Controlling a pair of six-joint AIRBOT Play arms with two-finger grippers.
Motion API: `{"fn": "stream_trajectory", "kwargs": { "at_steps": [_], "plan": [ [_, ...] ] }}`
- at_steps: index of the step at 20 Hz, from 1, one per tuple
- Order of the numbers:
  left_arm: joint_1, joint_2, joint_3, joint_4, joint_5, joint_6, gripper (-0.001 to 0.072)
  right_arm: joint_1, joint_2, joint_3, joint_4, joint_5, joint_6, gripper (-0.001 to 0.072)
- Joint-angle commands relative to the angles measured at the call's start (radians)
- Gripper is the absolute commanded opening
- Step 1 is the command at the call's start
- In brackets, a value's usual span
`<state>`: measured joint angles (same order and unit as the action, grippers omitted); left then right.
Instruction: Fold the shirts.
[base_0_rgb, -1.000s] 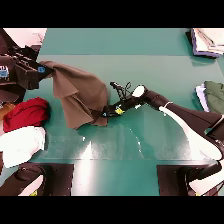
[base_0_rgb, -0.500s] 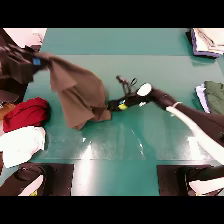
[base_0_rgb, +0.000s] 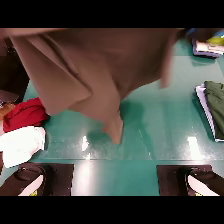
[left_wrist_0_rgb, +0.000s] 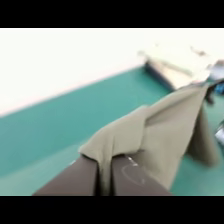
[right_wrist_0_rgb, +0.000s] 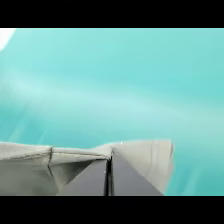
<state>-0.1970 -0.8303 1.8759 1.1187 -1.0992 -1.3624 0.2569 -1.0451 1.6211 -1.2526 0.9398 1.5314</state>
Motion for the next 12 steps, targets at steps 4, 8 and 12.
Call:
{"fn": "stream_trajectory", "kwargs": {
  "at_steps": [4,8,12],
  "plan": [
    [0.001,0.000,0.174,-0.228,0.018,0.005,0.0032,-0.111,0.189,0.272,-0.087,0.006,-0.079,0.0017],
    [0.001,0.004,0.222,-0.425,0.020,0.050,0.0032,-0.111,0.230,0.377,-0.087,0.006,-0.151,0.0017],
    [0.001,0.003,0.190,-0.489,-0.014,0.072,0.0032,-0.111,0.196,0.432,-0.087,0.021,-0.164,0.0016]
  ]
}}
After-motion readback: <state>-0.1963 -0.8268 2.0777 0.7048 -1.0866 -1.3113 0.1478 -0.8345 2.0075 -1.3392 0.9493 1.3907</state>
